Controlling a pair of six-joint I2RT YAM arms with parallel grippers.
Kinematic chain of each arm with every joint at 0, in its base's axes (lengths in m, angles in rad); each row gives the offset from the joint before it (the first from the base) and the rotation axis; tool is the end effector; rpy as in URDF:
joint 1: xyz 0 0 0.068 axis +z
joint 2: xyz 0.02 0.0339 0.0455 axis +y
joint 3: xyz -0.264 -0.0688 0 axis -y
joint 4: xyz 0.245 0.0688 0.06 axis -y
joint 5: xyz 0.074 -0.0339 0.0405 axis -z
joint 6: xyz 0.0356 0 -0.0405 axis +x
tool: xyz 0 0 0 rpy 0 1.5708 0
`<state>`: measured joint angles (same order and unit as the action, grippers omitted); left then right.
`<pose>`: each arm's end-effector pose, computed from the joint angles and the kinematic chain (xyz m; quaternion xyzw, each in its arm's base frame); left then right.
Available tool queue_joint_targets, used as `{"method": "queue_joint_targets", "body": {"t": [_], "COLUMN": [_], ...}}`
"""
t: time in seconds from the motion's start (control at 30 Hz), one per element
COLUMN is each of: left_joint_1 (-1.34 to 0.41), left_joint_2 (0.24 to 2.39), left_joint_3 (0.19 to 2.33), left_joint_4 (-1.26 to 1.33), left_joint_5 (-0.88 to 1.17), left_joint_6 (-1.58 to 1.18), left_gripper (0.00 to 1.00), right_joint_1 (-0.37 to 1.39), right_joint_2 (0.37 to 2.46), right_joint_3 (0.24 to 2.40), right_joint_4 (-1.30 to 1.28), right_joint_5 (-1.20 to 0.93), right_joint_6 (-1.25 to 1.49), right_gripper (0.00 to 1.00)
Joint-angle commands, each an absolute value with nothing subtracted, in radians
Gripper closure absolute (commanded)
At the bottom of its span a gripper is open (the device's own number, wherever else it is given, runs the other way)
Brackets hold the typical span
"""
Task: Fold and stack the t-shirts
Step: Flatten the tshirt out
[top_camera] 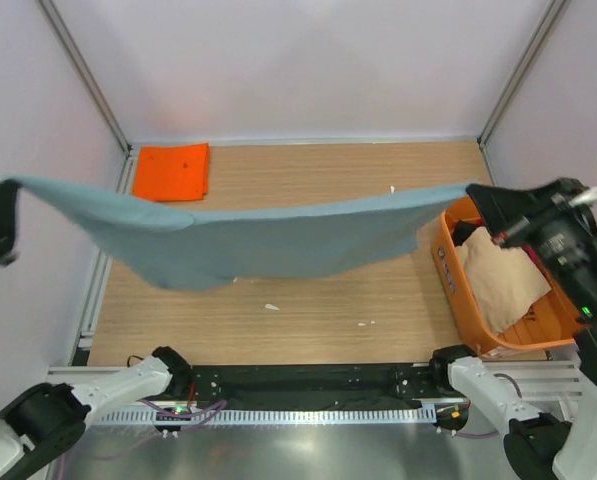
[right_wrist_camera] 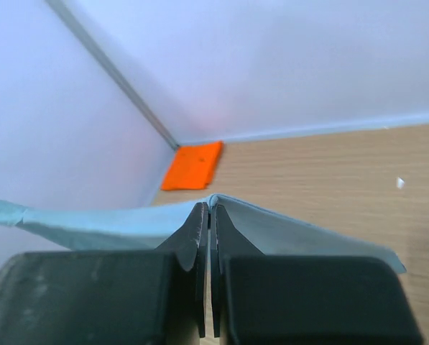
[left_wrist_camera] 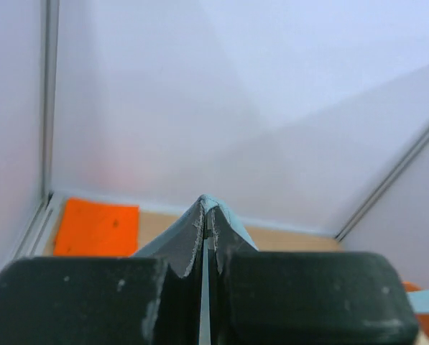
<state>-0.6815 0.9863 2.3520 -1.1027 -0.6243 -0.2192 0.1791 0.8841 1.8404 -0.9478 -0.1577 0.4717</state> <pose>-0.0142 0.0383 0.6125 -0.1046 0.6193 -0.1606 0.7614 0.0522 0.0151 0.5534 0.0470 0.7026 0.2789 0.6530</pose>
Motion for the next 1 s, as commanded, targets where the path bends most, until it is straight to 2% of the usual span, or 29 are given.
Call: {"method": "queue_joint_targets", "body": {"t": [0.0, 0.23, 0.43, 0.57, 0.73, 0.87, 0.97], "left_joint_1": [-0.686, -0.718, -0.765, -0.79, -0.788, -0.788, -0.795], "left_joint_2": [0.885, 0.833, 0.879, 0.98, 1.098, 1.193, 1.245], "left_joint_3": [2.41, 2.522, 2.271, 2.137, 2.039, 2.046, 2.149], "left_joint_4": [-0.942, -0.907, -0.816, -0.804, -0.769, -0.726, -0.692], "left_joint_5": [-0.47, -0.376, -0.383, -0.41, -0.451, -0.517, -0.497], "left_joint_6": [-0.126, -0.178, -0.169, -0.126, -0.088, -0.019, 0.023], "left_gripper": [1.0, 1.0, 1.0, 1.0, 1.0, 1.0, 1.0], "right_joint_1": [0.178, 0.176, 0.16, 0.161, 0.16, 0.161, 0.161], "right_joint_2": [0.825, 0.726, 0.689, 0.754, 0.876, 0.968, 1.038], "right_joint_3": [1.969, 2.094, 1.933, 1.798, 1.732, 1.758, 1.848], "right_joint_4": [-1.031, -1.081, -0.996, -0.866, -0.783, -0.723, -0.744], "right_joint_5": [-0.274, -0.371, -0.321, -0.299, -0.295, -0.296, -0.29], "right_joint_6": [0.515, 0.731, 0.767, 0.744, 0.674, 0.6, 0.548], "right_gripper": [0.99, 0.99, 0.99, 0.99, 0.99, 0.99, 0.99]}}
